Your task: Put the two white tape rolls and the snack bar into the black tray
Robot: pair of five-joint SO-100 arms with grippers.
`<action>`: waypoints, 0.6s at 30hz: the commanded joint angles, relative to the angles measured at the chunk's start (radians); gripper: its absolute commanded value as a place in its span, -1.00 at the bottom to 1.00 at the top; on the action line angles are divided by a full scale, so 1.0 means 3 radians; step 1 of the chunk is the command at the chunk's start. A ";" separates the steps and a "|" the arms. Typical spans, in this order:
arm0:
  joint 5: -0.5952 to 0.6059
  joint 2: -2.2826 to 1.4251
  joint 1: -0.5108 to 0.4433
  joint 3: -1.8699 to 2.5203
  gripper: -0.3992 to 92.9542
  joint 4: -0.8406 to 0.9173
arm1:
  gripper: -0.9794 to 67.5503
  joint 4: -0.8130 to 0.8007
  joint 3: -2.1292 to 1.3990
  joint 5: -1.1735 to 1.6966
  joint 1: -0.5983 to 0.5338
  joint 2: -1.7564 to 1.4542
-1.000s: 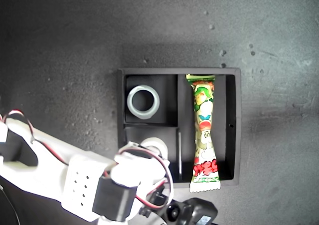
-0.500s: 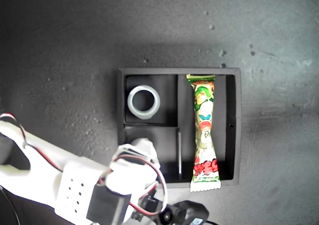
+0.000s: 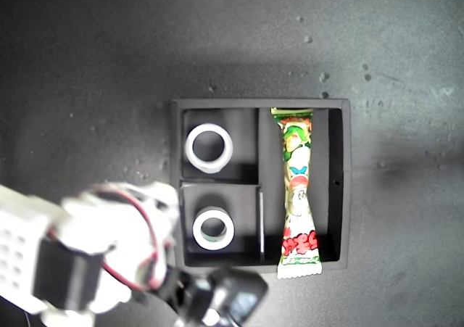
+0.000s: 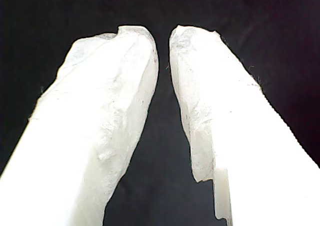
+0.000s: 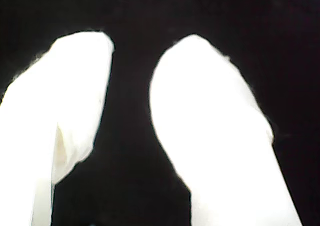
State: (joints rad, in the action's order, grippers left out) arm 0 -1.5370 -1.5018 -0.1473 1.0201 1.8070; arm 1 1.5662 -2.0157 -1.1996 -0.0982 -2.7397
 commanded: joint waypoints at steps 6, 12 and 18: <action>0.0261 -0.3180 0.0527 0.3779 -0.99 -0.1692 | -0.97 -0.0864 -0.1923 -0.0511 0.0061 -0.1662; 0.0210 -0.4658 0.0573 0.5333 -0.99 -0.2076 | -0.97 -0.0972 -0.2480 -0.0649 0.0164 -0.2004; 0.0230 -0.5466 0.0583 0.6008 -0.99 -0.2010 | -0.97 -0.1094 -0.2863 -0.0562 0.0286 -0.2004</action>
State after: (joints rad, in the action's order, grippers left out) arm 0 -1.4711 -3.0603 0.0153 2.7734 1.2026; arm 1 1.2640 -2.8517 -1.3806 -0.0276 -3.3333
